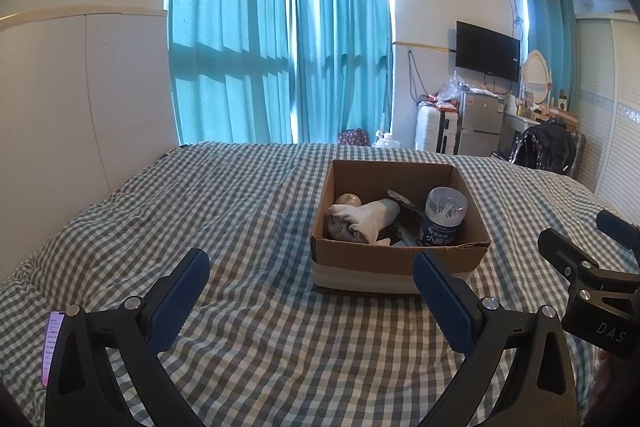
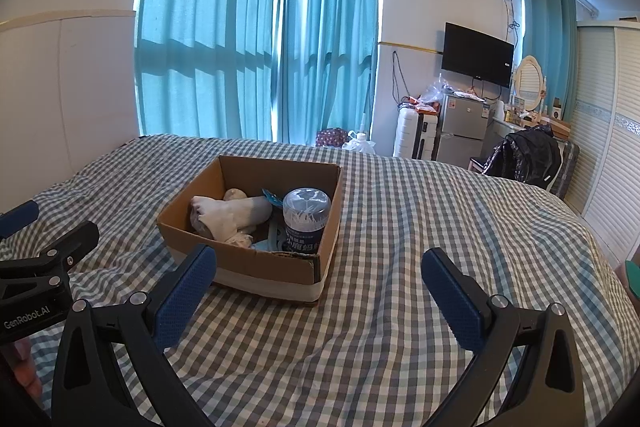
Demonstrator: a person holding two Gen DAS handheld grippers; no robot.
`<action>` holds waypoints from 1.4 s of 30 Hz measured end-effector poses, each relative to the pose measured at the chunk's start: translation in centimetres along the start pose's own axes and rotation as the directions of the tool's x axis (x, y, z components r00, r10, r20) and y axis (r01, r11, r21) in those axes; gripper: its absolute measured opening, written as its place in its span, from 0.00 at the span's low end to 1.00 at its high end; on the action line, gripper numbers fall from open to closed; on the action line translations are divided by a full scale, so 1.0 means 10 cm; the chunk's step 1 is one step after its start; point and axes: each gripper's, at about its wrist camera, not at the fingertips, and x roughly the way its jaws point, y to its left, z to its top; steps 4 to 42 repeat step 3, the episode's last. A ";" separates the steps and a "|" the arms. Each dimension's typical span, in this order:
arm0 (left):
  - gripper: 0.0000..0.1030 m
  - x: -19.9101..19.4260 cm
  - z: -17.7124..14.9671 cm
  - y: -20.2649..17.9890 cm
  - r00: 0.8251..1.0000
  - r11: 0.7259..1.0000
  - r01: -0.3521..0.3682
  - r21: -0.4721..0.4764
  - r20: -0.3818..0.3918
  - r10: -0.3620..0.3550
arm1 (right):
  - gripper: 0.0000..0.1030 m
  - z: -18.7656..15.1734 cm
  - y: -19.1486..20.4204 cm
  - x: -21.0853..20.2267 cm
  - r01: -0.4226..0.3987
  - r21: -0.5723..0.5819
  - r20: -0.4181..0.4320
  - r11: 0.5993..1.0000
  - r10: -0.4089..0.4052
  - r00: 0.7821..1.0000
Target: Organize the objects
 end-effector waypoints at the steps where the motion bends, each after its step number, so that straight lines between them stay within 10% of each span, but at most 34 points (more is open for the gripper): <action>1: 1.00 0.00 -0.01 0.00 1.000 1.000 -0.003 -0.001 0.000 0.003 | 1.00 0.00 0.00 0.00 0.000 0.001 -0.001 1.000 0.000 1.000; 42: 1.00 0.00 -0.01 0.01 1.000 1.000 -0.020 -0.007 0.006 0.020 | 1.00 -0.01 0.00 0.00 -0.004 0.005 -0.002 1.000 0.004 1.000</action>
